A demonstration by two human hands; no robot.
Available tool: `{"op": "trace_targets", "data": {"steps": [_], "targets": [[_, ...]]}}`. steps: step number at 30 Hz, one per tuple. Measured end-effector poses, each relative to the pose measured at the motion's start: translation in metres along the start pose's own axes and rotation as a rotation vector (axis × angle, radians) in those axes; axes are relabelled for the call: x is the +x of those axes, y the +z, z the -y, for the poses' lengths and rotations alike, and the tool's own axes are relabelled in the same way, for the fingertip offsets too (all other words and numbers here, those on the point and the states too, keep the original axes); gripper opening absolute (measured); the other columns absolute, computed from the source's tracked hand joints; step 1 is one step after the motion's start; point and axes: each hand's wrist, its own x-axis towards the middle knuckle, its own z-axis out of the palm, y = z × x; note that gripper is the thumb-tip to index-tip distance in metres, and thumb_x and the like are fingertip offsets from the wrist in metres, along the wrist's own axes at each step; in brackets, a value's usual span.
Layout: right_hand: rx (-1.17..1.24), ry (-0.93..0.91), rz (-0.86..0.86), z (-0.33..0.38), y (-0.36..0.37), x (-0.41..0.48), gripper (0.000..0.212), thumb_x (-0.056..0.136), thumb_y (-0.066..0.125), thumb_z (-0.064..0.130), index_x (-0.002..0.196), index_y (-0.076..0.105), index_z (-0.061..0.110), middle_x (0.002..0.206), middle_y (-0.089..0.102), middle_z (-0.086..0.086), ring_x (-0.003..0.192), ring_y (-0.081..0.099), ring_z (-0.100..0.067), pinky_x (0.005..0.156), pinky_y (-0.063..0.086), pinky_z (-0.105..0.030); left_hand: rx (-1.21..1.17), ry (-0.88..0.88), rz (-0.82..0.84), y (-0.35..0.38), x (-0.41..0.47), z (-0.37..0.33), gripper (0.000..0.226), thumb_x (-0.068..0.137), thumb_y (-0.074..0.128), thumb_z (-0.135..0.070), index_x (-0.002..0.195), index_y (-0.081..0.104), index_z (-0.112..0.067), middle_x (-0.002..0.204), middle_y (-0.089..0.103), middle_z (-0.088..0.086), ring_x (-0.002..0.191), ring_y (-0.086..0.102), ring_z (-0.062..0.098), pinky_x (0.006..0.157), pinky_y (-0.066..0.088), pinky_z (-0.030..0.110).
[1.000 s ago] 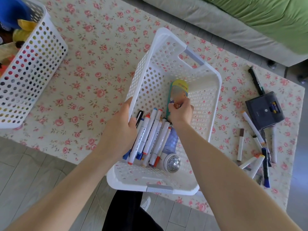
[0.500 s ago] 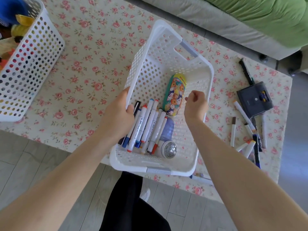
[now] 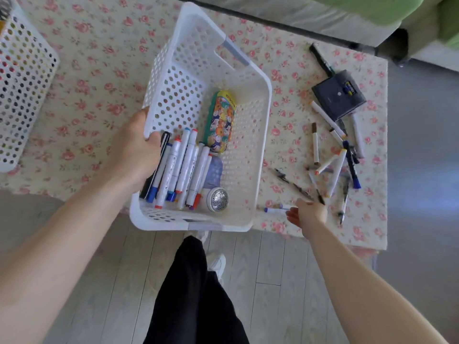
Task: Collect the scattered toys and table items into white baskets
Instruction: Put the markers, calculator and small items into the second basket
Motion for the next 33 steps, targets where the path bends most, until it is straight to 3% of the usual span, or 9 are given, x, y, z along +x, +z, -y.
{"op": "trace_targets", "data": {"steps": [3,7,9,12,17,22,27,30,33], "targets": [[0.052,0.175,-0.003,-0.024,0.008,0.010,0.026,0.088,0.060,0.026,0.089,0.056,0.000,0.074,0.065,-0.015,0.057,0.062,-0.023,0.067,0.058,-0.038,-0.008,-0.001,0.009,0.007,-0.001,0.003,0.038,0.097,0.038,-0.015,0.134,0.041,-0.022,0.077,0.046,-0.020,0.055,0.041,0.004,0.043,0.032,0.018],[0.137,0.220,-0.029,-0.031,0.018,0.027,0.037,0.083,0.067,0.036,0.100,0.054,0.006,0.095,0.067,-0.014,0.087,0.067,-0.030,0.084,0.055,-0.044,-0.035,0.014,0.004,0.018,0.004,-0.002,0.035,0.096,0.039,-0.011,0.129,0.047,-0.020,0.074,0.048,-0.016,0.056,0.042,0.006,0.035,0.032,0.003],[0.202,0.235,-0.016,-0.032,0.019,0.037,0.035,0.085,0.065,0.032,0.106,0.054,0.005,0.100,0.067,-0.014,0.091,0.066,-0.030,0.083,0.055,-0.041,-0.023,0.038,0.012,0.022,0.009,-0.004,0.030,0.096,0.041,-0.012,0.121,0.051,-0.023,0.074,0.049,-0.018,0.055,0.046,0.001,0.034,0.030,0.001],[0.192,0.189,0.084,-0.028,0.020,0.043,0.020,0.089,0.056,0.025,0.098,0.054,0.007,0.102,0.060,-0.013,0.080,0.064,-0.024,0.062,0.056,-0.028,-0.004,0.068,0.041,0.024,0.017,-0.008,0.027,0.096,0.041,-0.013,0.118,0.052,-0.024,0.075,0.050,-0.020,0.056,0.045,0.001,0.038,0.033,0.003],[0.163,0.329,-0.051,-0.010,0.024,0.038,0.029,0.084,0.061,0.018,0.103,0.040,0.011,0.078,0.054,-0.008,0.100,0.063,-0.028,0.083,0.055,-0.039,-0.012,0.092,0.094,0.031,0.028,-0.018,0.034,0.096,0.040,-0.012,0.127,0.048,-0.022,0.080,0.051,-0.019,0.058,0.043,0.003,0.040,0.035,0.003],[0.192,0.332,-0.060,-0.007,0.031,0.036,0.040,0.083,0.064,0.021,0.118,0.047,0.011,0.104,0.061,-0.009,0.100,0.062,-0.027,0.086,0.053,-0.039,0.021,0.103,0.098,0.033,0.035,-0.025,0.036,0.096,0.039,-0.011,0.131,0.046,-0.019,0.091,0.052,-0.008,0.060,0.041,-0.002,0.039,0.030,-0.001],[0.363,0.236,-0.146,0.017,0.042,0.026,0.020,0.077,0.065,0.030,0.078,0.051,0.016,0.072,0.056,0.001,0.067,0.060,-0.015,0.066,0.054,-0.029,0.047,0.107,0.115,0.031,0.037,-0.024,0.039,0.097,0.039,-0.011,0.134,0.042,-0.022,0.101,0.052,-0.008,0.062,0.043,-0.003,0.041,0.032,-0.002],[0.438,0.219,-0.089,0.036,0.044,0.030,0.020,0.084,0.063,0.028,0.086,0.053,0.011,0.067,0.060,0.000,0.057,0.060,-0.012,0.063,0.055,-0.025,0.079,0.122,0.116,0.031,0.038,-0.022,0.039,0.097,0.038,-0.012,0.135,0.040,-0.022,0.103,0.051,-0.010,0.062,0.043,-0.003,0.040,0.031,-0.002],[0.481,0.133,0.124,0.037,0.052,0.037,0.018,0.097,0.040,0.018,0.083,0.048,0.011,0.066,0.055,-0.004,0.040,0.057,-0.005,0.052,0.049,-0.017,0.106,0.150,0.125,0.032,0.039,-0.020,0.040,0.097,0.037,-0.012,0.136,0.038,-0.023,0.104,0.050,-0.012,0.063,0.043,-0.004,0.045,0.033,-0.001]]}}
